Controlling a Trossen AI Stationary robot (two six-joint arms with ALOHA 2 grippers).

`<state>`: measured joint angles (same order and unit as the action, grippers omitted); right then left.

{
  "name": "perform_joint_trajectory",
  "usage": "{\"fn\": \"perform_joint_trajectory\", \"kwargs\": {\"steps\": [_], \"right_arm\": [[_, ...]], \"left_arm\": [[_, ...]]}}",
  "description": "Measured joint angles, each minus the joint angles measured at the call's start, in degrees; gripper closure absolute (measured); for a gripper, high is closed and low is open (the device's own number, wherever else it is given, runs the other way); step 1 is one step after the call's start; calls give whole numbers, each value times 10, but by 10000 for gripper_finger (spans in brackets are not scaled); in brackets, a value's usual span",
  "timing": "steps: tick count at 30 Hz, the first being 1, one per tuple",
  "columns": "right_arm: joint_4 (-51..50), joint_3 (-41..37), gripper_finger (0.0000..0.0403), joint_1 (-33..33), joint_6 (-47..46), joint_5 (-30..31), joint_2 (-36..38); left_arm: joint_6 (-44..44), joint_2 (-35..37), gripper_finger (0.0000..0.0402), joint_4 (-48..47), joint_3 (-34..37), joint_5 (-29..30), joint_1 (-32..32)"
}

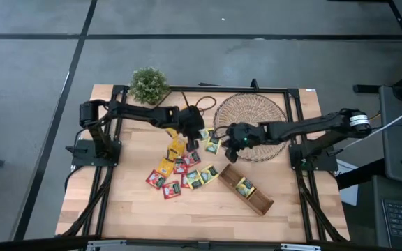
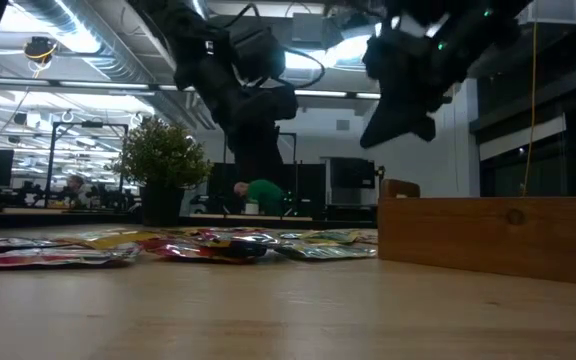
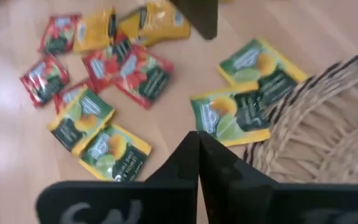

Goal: Pick & Place Tea
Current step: Put the yellow tea bag into the middle slot of the wooden organizer

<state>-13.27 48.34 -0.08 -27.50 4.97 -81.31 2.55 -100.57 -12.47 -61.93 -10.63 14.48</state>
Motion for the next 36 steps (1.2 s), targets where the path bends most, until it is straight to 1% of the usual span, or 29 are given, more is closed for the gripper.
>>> {"fn": "perform_joint_trajectory", "kwargs": {"steps": [3,6,10,16,22,26,28,32,36], "right_arm": [[3,0,392,-6,0,-20,-29],[6,0,397,-7,-4,-26,-59],[32,0,396,-7,-6,-51,-95],[83,0,399,-14,-5,-105,-135],[95,5,397,-31,-2,-137,-169],[96,24,397,-42,11,-140,-190],[94,34,396,-47,16,-141,-201],[79,49,396,-56,21,-138,-226],[76,61,396,-59,16,-139,-253]], "left_arm": [[10,0,389,8,0,-26,8],[8,-4,389,24,0,-46,9],[12,-15,379,47,0,-50,9],[12,-46,331,55,0,-46,12],[22,-62,280,107,0,-36,25],[22,-62,260,120,0,-11,33],[25,-62,254,121,0,-10,34],[29,-62,249,120,0,-9,34],[56,-62,249,121,0,-10,31]]}}
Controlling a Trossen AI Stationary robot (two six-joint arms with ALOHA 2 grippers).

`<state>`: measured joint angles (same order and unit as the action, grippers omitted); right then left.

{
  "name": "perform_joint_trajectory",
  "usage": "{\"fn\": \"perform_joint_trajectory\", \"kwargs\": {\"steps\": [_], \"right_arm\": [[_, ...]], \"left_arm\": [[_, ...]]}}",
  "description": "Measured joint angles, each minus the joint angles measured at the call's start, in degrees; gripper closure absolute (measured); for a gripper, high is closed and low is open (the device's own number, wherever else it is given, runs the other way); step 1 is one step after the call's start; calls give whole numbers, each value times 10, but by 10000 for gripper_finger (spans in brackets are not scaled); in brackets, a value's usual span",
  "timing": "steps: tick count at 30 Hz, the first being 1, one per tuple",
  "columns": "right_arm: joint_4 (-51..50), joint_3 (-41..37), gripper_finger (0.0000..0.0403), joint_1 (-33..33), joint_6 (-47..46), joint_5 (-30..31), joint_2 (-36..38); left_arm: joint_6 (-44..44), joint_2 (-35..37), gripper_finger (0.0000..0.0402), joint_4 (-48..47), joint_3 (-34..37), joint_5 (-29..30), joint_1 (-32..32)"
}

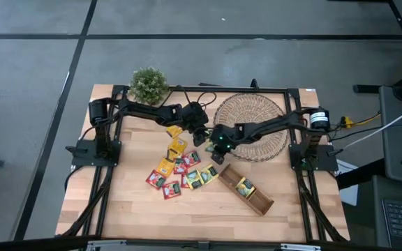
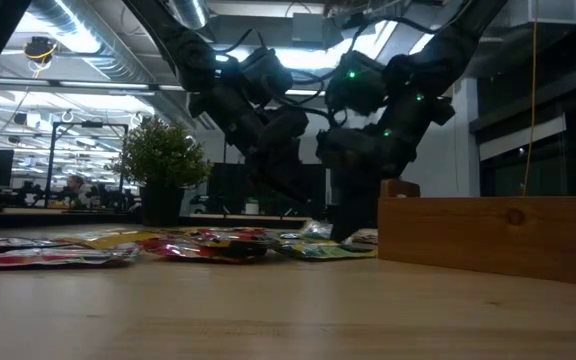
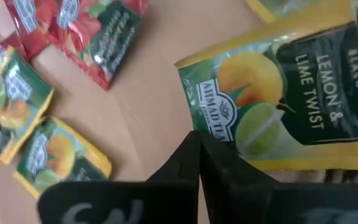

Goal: Pick & Place Tea
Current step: Put the yellow tea bag into the middle slot of the wooden organizer

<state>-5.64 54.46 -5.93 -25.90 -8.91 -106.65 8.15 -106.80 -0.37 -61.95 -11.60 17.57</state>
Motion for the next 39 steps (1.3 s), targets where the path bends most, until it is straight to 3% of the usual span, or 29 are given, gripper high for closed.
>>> {"fn": "perform_joint_trajectory", "kwargs": {"steps": [6,17,34,39], "right_arm": [[2,9,396,2,-4,-4,-15],[0,8,396,9,5,-1,-14],[1,7,396,40,8,6,-14],[3,7,396,50,8,18,-15]], "left_arm": [[16,0,249,-2,0,2,-17],[22,0,249,-27,0,78,-46],[92,0,249,-35,0,33,-36],[114,0,249,-44,0,-5,-37]]}}
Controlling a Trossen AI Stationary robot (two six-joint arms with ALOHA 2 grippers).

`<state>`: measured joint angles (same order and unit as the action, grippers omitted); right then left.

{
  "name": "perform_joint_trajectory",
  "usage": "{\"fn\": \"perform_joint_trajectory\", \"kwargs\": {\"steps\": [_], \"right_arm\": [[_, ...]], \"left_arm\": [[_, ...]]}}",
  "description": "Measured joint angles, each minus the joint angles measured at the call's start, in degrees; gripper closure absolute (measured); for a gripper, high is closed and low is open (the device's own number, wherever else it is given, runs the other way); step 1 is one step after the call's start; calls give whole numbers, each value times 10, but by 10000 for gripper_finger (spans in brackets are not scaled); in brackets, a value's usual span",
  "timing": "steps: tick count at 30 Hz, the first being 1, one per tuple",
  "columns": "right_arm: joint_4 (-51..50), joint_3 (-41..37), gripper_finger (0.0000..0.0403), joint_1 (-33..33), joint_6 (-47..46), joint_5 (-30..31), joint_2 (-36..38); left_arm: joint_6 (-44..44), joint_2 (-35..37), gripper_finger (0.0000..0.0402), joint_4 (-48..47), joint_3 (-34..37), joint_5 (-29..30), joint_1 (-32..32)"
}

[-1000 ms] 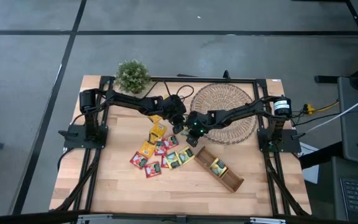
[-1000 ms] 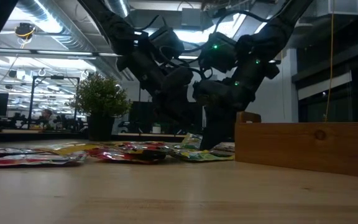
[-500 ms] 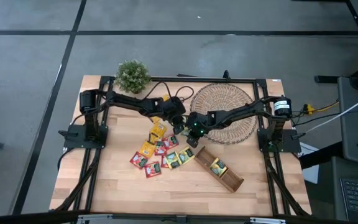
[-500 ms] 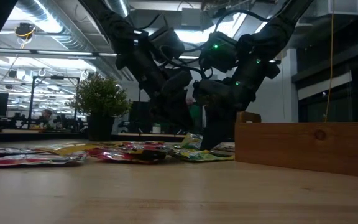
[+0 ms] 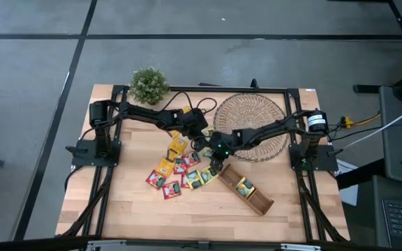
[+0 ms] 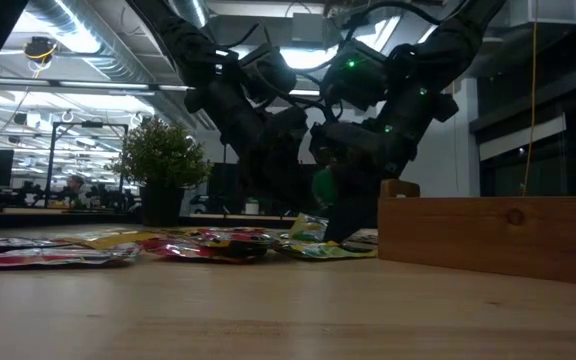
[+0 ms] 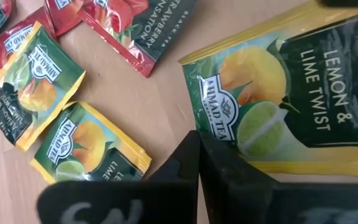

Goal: Pick & Place Tea
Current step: Put the yellow tea bag into the middle slot of the wooden organizer

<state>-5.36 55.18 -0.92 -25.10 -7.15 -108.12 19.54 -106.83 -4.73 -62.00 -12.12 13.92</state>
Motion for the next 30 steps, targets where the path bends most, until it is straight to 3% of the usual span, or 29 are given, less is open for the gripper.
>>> {"fn": "perform_joint_trajectory", "kwargs": {"steps": [12,17,30], "right_arm": [[8,-1,396,5,4,2,-1],[9,-1,396,13,12,3,-1],[13,-1,396,16,14,15,-1]], "left_arm": [[24,0,249,-20,0,5,-23],[19,0,249,-20,0,54,-33],[37,-60,259,24,-2,-22,-33]]}}
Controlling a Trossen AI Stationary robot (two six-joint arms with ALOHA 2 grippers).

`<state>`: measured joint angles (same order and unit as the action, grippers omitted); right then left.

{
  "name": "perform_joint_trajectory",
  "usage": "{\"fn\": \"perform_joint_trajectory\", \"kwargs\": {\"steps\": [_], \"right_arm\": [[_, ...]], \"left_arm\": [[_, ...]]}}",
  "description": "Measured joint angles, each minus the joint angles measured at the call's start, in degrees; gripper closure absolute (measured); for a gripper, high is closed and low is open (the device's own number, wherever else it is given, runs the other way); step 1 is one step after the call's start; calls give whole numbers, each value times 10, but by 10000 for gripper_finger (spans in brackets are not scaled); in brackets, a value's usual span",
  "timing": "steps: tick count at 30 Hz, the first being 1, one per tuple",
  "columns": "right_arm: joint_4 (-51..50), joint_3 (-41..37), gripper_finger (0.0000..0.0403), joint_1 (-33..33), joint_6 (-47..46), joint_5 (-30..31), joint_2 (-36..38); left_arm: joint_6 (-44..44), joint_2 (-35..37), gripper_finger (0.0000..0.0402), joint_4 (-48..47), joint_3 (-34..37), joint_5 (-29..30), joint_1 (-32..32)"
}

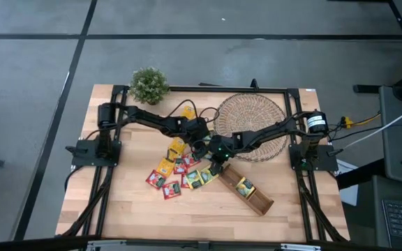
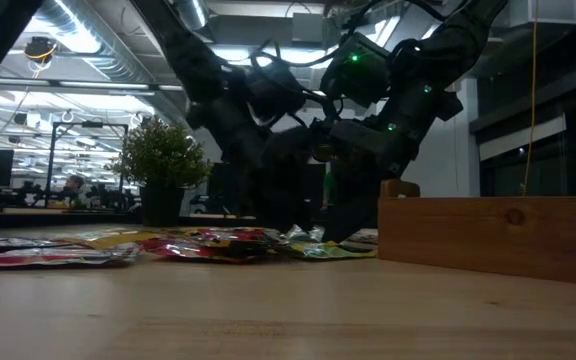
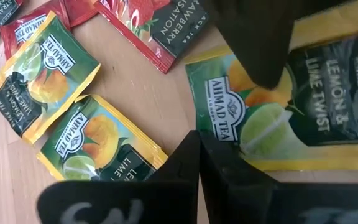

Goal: Pick & Place Tea
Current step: Put the yellow tea bag into the middle slot of the wooden organizer

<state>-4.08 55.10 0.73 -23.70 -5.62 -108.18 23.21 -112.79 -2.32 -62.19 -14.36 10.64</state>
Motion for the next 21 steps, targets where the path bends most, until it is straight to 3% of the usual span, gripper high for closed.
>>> {"fn": "perform_joint_trajectory", "kwargs": {"steps": [16,21], "right_arm": [[1,0,396,0,4,12,0],[6,0,395,0,16,10,0]], "left_arm": [[-11,3,392,24,3,-12,1],[-15,4,398,24,3,-9,-1]]}}
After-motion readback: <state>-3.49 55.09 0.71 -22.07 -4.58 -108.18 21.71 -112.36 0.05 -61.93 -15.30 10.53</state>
